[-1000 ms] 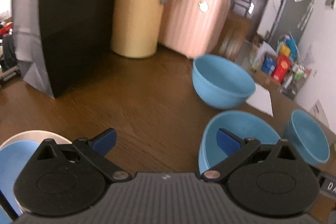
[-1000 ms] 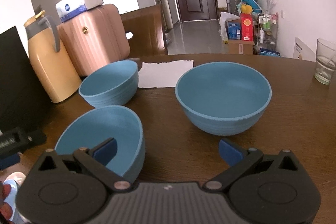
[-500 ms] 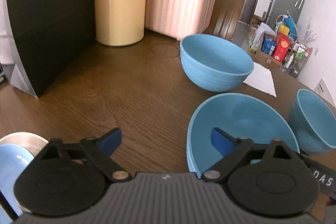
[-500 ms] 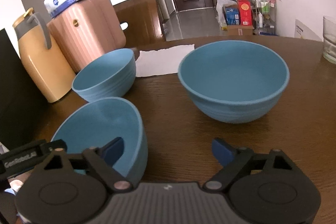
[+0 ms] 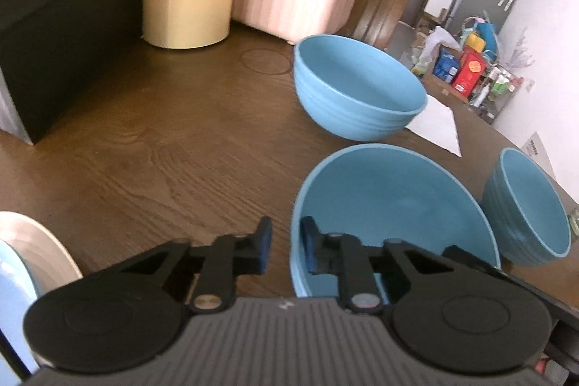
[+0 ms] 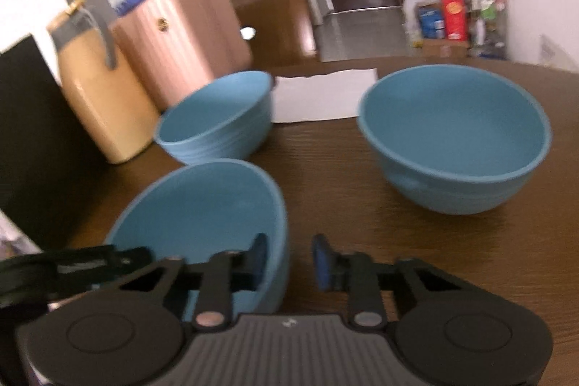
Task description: Organize plates and bowls
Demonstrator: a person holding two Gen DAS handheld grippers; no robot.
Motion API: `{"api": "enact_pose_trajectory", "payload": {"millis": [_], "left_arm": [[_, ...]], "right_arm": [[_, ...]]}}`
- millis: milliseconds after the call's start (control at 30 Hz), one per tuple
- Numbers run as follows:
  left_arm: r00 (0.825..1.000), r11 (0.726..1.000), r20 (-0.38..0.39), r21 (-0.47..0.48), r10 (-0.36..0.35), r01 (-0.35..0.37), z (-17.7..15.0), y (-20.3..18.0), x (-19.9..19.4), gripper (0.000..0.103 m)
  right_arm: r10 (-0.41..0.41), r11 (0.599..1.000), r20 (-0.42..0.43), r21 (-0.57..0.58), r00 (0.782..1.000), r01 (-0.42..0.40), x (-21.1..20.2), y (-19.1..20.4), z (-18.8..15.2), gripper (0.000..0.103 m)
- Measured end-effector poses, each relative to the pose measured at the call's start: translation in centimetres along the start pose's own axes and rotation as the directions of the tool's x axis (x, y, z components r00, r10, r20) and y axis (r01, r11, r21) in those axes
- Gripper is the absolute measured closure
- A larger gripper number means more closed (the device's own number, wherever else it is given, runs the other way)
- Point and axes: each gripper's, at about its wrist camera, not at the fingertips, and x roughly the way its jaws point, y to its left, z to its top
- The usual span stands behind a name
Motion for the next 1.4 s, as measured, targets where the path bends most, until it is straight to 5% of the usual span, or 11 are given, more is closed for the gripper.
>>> {"api": "enact_pose_trajectory", "payload": {"millis": [900, 1400], "left_arm": [[0.997, 0.998, 0.07, 0.06, -0.033, 0.028, -0.9, -0.7, -2.6, 0.095], [0.994, 0.994, 0.096, 0.095, -0.059, 0.05, -3.0, -2.2, -6.5, 0.095]], "right_arm": [[-0.005, 1.0, 0.034, -0.021, 0.999, 0.006, -1.2, 0.5, -0.6, 0.092], [-0.028, 0.999, 0.085, -0.025, 0.996, 0.03, -6.2, 0.1, -2.2, 0.092]]}}
